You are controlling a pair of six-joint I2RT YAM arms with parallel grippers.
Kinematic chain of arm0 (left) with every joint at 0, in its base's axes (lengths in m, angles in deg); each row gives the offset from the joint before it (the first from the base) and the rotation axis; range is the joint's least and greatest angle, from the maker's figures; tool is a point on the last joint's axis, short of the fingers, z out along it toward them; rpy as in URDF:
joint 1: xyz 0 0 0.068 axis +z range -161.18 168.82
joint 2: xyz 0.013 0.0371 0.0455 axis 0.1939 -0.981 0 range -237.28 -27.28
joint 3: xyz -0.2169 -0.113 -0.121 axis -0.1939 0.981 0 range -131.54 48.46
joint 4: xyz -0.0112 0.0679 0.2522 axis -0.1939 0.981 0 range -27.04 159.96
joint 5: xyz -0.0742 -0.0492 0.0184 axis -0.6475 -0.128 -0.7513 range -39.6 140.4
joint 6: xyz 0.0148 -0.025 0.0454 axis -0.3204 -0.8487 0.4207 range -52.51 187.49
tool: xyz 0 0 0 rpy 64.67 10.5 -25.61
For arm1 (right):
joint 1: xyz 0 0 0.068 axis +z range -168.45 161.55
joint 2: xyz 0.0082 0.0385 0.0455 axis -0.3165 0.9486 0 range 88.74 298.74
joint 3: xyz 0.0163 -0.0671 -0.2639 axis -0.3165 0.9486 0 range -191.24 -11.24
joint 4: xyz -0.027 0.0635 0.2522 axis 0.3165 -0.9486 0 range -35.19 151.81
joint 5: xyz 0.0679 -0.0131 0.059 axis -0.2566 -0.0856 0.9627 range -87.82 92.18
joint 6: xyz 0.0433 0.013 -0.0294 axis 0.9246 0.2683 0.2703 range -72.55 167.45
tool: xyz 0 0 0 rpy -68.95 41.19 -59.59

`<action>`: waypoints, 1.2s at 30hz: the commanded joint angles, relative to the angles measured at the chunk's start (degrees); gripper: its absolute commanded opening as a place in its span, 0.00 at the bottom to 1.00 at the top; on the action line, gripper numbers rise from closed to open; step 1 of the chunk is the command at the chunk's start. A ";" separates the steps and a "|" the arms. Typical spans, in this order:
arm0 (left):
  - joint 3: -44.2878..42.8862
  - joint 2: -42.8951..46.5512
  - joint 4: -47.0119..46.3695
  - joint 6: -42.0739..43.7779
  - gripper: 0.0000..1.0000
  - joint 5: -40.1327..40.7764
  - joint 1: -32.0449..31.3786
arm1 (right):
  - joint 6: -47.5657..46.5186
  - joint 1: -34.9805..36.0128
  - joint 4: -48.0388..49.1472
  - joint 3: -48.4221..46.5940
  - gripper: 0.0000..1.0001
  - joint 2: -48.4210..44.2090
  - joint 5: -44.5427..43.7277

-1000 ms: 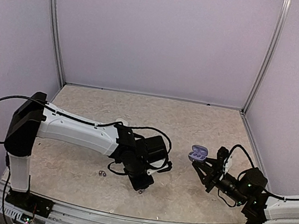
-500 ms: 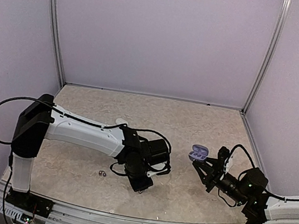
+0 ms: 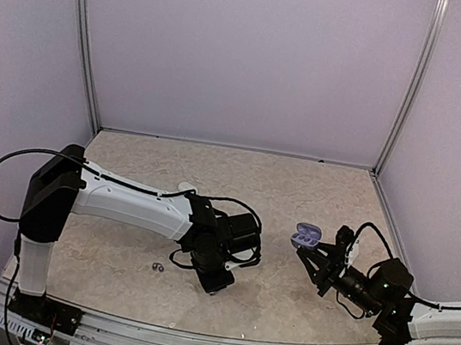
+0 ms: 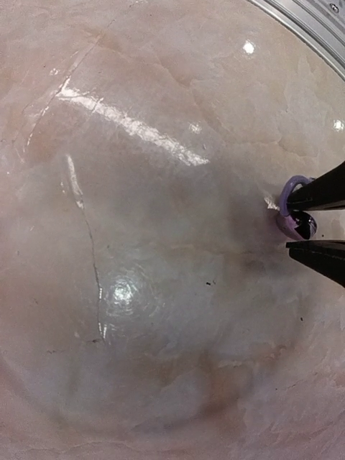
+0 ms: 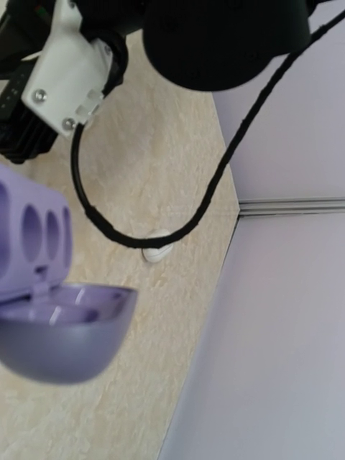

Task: Insert the wireless bluetooth earbuds into the charging case
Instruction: Pick up the right earbud from the center of the board.

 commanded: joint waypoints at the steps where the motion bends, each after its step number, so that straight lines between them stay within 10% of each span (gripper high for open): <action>1: -1.52 -0.33 0.78 0.68 0.18 0.89 -0.07 | -0.11 -0.68 0.85 -0.42 0.00 -0.11 0.18; 36: -3.10 -2.82 3.00 6.13 0.17 0.09 -0.25 | -0.17 -0.78 -0.15 -0.24 0.00 -1.39 -0.31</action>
